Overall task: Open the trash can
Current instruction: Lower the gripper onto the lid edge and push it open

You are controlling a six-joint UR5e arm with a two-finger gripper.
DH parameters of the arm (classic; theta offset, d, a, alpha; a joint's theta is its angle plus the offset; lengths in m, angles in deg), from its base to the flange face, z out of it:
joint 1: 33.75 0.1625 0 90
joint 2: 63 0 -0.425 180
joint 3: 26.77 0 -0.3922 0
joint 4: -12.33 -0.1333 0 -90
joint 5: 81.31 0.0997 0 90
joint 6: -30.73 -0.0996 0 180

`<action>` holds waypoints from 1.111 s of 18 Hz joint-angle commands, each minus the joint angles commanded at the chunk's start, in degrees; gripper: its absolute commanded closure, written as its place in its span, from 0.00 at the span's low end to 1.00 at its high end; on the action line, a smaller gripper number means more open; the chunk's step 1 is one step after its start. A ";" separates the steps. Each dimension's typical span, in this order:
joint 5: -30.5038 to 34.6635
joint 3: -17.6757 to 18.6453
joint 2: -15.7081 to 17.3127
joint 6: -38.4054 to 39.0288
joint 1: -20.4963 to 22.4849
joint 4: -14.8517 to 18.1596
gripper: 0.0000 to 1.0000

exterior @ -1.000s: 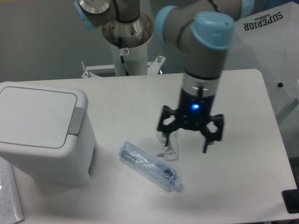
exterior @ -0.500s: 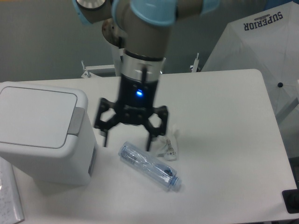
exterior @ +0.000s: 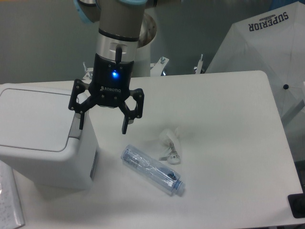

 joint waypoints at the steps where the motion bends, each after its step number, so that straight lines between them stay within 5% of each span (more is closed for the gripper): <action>1: 0.09 0.88 0.09 -0.17 -0.09 -0.35 0.00; 20: 0.53 3.26 -0.70 -0.18 -0.53 -0.70 0.00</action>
